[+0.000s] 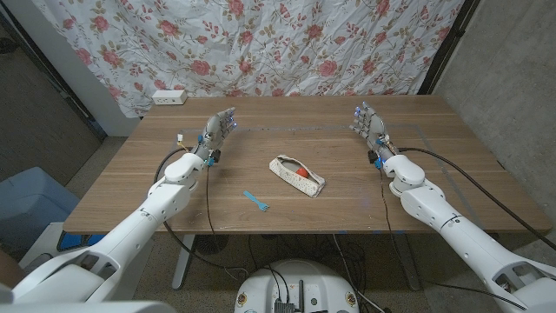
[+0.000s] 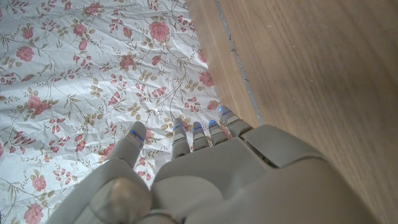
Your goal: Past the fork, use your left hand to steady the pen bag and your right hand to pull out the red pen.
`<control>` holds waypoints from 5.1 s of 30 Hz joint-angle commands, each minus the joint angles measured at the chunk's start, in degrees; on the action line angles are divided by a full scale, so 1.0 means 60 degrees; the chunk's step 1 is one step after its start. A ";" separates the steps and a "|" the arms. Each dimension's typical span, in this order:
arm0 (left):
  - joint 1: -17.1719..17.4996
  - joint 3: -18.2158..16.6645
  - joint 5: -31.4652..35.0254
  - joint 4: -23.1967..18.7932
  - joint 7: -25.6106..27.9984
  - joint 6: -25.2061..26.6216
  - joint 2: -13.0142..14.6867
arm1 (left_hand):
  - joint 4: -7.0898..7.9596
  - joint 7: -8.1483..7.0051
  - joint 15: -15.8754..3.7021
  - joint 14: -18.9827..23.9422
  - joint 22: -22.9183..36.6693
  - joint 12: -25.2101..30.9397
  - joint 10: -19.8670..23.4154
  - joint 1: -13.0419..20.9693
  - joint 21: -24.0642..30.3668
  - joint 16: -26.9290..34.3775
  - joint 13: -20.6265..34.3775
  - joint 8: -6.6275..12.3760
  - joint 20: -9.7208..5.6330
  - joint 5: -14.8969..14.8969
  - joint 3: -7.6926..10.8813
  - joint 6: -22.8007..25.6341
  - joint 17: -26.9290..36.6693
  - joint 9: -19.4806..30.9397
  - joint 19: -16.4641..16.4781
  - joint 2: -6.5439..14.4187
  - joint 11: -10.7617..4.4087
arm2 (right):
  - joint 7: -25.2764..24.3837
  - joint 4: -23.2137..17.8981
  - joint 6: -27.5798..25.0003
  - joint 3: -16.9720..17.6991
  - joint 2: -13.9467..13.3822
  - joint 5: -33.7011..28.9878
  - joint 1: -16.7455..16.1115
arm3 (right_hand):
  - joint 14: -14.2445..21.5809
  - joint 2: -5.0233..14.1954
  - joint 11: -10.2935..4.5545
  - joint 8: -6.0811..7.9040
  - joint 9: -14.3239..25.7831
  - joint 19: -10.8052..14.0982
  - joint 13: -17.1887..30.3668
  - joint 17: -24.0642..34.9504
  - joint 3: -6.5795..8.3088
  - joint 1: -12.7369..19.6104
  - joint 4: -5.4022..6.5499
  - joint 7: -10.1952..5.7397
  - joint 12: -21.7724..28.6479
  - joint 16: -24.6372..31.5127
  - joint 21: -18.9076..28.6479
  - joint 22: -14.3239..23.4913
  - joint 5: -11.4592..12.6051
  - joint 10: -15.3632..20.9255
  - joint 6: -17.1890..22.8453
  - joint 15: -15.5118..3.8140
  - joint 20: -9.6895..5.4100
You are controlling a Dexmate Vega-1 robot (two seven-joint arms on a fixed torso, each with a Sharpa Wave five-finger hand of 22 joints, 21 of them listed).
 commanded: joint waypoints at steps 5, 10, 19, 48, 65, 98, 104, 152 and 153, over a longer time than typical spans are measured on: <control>-0.0205 0.0269 0.0709 -0.1176 0.0204 0.0999 0.0791 | -0.0556 -0.0085 -0.0088 0.0162 0.0007 0.0057 0.0320 0.0469 0.0069 0.0062 0.0022 0.0092 -0.0128 -0.0048 0.0136 0.0605 0.0013 0.0043 0.0158 0.0188 -0.0158 | 0.0152 0.0337 0.0253 -0.0160 0.0150 -0.0193 0.0233 | 0.0087 0.0083 -0.0010 0.0077 0.0029 0.0000 0.0005 -0.0030 0.0045 0.0122 -0.0096 0.0041 0.0053 0.0052 0.0036 0.0017 0.0063 0.0150 0.0166 -0.0013 -0.0097; -0.0150 0.0348 0.1025 -0.1611 0.0283 0.1046 0.0996 | -0.0871 -0.0225 -0.0149 0.0255 0.0004 0.0058 0.0450 0.0703 0.0073 0.0067 0.0022 0.0115 -0.0167 -0.0076 0.0173 0.0876 0.0014 0.0043 0.0225 0.0159 -0.0247 | 0.0237 0.0340 0.0267 -0.0150 0.0091 -0.0178 0.0209 | 0.0126 0.0108 0.0004 0.0094 0.0027 0.0015 -0.0003 -0.0072 0.0054 0.0134 -0.0131 0.0065 0.0075 0.0071 0.0041 0.0016 0.0057 0.0222 0.0238 -0.0036 -0.0058; 0.0147 0.0435 0.1647 -0.2559 0.0582 0.1242 0.1434 | -0.1216 -0.0364 -0.0241 0.0442 0.0004 0.0076 0.0751 0.1160 0.0092 0.0085 0.0020 0.0161 -0.0155 -0.0094 0.0178 0.1314 0.0017 0.0042 0.0368 -0.0023 -0.0504 | 0.0631 0.0507 0.0424 -0.0028 -0.0070 0.0024 0.0180 | 0.0133 0.0139 0.0001 0.0110 0.0026 -0.0020 -0.0011 -0.0119 0.0062 0.0140 -0.0166 0.0069 0.0069 0.0078 0.0025 0.0015 0.0051 0.0229 0.0320 -0.0022 -0.0083; 0.0265 0.0651 0.3761 -0.4453 0.0550 0.1861 0.2733 | -0.1306 -0.0504 -0.0572 0.1693 0.0003 0.0171 0.2268 0.3333 0.0142 0.0144 0.0020 0.0404 -0.0109 -0.0038 0.0282 0.3333 0.0007 0.0059 0.1341 -0.0457 -0.0825 | 0.0841 0.0338 0.0498 0.0169 -0.0380 0.0191 -0.0073 | 0.0138 0.0216 0.0009 0.0089 0.0024 -0.0033 -0.0025 -0.0209 0.0066 0.0113 -0.0214 0.0074 0.0059 0.0098 0.0025 0.0011 0.0038 0.0240 0.0358 -0.0018 -0.0127; -0.0364 0.1279 0.5942 -0.5104 0.0137 0.2439 0.3098 | -0.1270 -0.0438 -0.0671 0.2529 0.0018 0.0140 0.3077 0.4660 0.0187 0.0169 0.0023 0.0373 -0.0087 -0.0037 0.0100 0.4305 0.0011 0.0069 0.1992 -0.0942 -0.0967 | 0.0984 0.0761 0.0583 0.0151 -0.0240 0.0272 0.0097 | 0.0182 0.0284 0.0013 0.0088 0.0024 0.0042 -0.0031 -0.0261 0.0074 0.0092 -0.0235 0.0082 0.0066 0.0130 0.0053 0.0011 0.0035 0.0282 0.0408 0.0036 -0.0110; -0.1446 0.2462 1.0547 -0.6028 -0.1272 0.2606 0.3279 | -0.1216 -0.0622 -0.1106 0.3096 0.0035 0.0081 0.4079 0.6207 0.0142 0.0112 0.0023 0.0329 -0.0220 -0.0065 -0.0507 0.6137 0.0007 0.0078 0.2381 -0.1299 -0.1247 | 0.1209 0.1167 0.0739 0.0239 -0.0056 0.0603 0.0132 | 0.0250 0.0373 0.0018 0.0103 0.0025 0.0078 -0.0036 -0.0330 0.0066 0.0015 -0.0243 0.0153 0.0077 0.0182 0.0055 0.0013 0.0030 0.0360 0.0551 0.0051 -0.0109; -0.1680 0.2598 1.1018 -0.5767 -0.1494 0.2017 0.3173 | -0.1205 -0.0597 -0.1163 0.3208 0.0036 0.0077 0.4227 0.6390 0.0145 0.0122 0.0024 0.0305 -0.0265 -0.0067 -0.0607 0.6356 0.0008 0.0074 0.2445 -0.1354 -0.1274 | 0.1175 0.1155 0.0775 0.0271 -0.0071 0.0608 0.0094 | 0.0260 0.0381 0.0015 0.0100 0.0025 0.0091 -0.0037 -0.0340 0.0060 -0.0006 -0.0240 0.0162 0.0074 0.0189 0.0057 0.0014 0.0029 0.0362 0.0563 0.0051 -0.0107; -0.0729 0.2991 1.4986 -0.6026 -0.1056 0.2171 0.2492 | -0.1108 -0.0611 -0.1323 0.4137 0.0057 0.0001 0.4934 0.7064 0.0188 0.0247 0.0041 0.0116 -0.0340 -0.0069 -0.1319 0.7330 0.0044 0.0078 0.2853 -0.1497 -0.1366 | 0.0679 0.0359 0.0531 0.0459 -0.0342 0.0690 -0.0634 | 0.0260 0.0451 0.0034 0.0071 0.0026 0.0081 -0.0039 -0.0429 0.0064 -0.0059 -0.0281 0.0153 0.0061 0.0209 0.0042 0.0014 0.0034 0.0392 0.0614 0.0042 -0.0141; -0.0723 0.3002 1.4969 -0.5994 -0.1027 0.2169 0.2473 | -0.1107 -0.0591 -0.1334 0.4166 0.0057 0.0008 0.4976 0.7078 0.0188 0.0252 0.0042 0.0113 -0.0334 -0.0068 -0.1336 0.7356 0.0045 0.0078 0.2861 -0.1497 -0.1365 | 0.0671 0.0353 0.0531 0.0465 -0.0350 0.0687 -0.0643 | 0.0256 0.0452 0.0033 0.0071 0.0026 0.0085 -0.0039 -0.0431 0.0065 -0.0059 -0.0282 0.0155 0.0060 0.0207 0.0043 0.0014 0.0034 0.0390 0.0617 0.0036 -0.0149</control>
